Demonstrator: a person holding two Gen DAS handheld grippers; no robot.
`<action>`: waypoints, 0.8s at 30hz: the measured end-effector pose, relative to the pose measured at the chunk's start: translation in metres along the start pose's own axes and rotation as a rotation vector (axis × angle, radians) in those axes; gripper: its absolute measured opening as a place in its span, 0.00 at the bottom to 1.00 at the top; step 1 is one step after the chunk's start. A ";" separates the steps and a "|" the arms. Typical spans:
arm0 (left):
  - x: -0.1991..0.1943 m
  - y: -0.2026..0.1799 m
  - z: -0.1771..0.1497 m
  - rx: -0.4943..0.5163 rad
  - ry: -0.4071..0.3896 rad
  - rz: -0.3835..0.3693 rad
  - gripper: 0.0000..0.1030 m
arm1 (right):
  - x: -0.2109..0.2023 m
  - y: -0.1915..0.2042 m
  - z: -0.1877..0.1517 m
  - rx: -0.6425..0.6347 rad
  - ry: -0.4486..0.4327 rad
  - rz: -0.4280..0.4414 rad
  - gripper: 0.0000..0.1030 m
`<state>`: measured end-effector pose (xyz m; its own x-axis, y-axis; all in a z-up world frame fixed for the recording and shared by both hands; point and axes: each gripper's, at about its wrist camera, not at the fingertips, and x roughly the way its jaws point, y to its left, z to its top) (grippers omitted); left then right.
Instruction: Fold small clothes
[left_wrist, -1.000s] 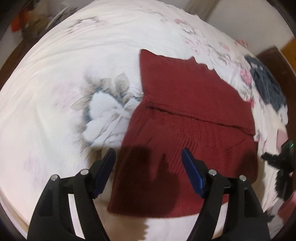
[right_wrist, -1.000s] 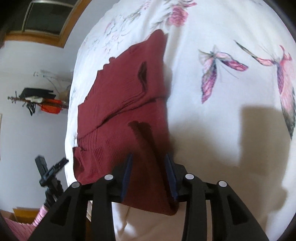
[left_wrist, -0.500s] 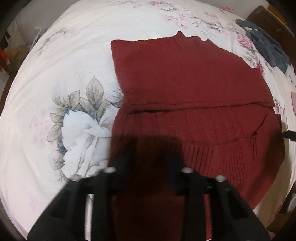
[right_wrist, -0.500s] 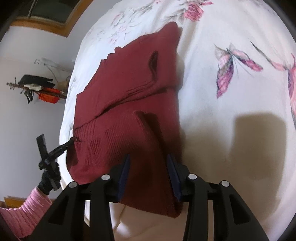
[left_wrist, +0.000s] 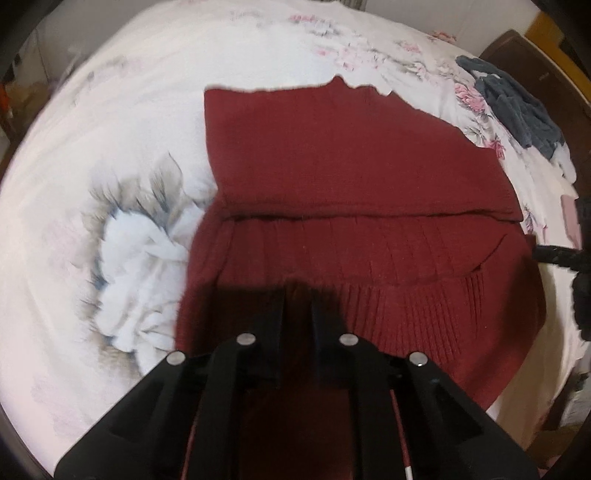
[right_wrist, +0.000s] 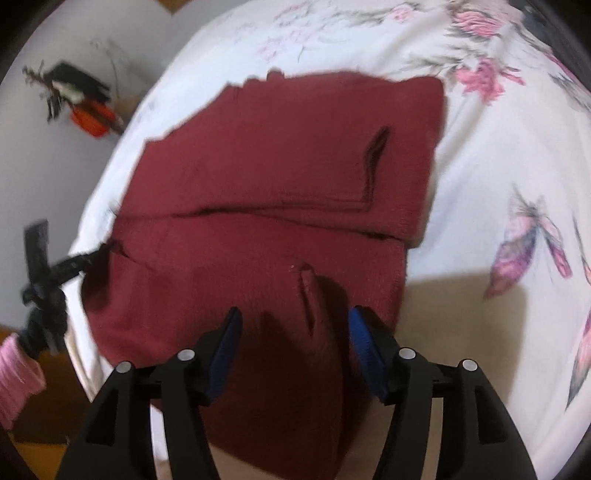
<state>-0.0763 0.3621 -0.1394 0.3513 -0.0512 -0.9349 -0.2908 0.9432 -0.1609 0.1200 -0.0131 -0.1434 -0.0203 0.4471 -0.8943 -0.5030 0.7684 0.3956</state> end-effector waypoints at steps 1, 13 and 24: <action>0.002 0.003 0.001 -0.008 0.000 -0.001 0.19 | 0.005 0.000 0.001 -0.001 0.007 0.006 0.60; -0.007 0.011 0.003 -0.052 -0.044 -0.003 0.06 | -0.003 0.010 -0.007 -0.037 -0.019 0.030 0.07; -0.078 -0.008 0.007 -0.036 -0.212 -0.044 0.06 | -0.061 0.015 -0.006 0.008 -0.126 0.167 0.07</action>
<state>-0.0947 0.3609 -0.0632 0.5431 -0.0185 -0.8395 -0.3007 0.9292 -0.2150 0.1084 -0.0315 -0.0842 0.0062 0.6218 -0.7832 -0.4947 0.6825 0.5380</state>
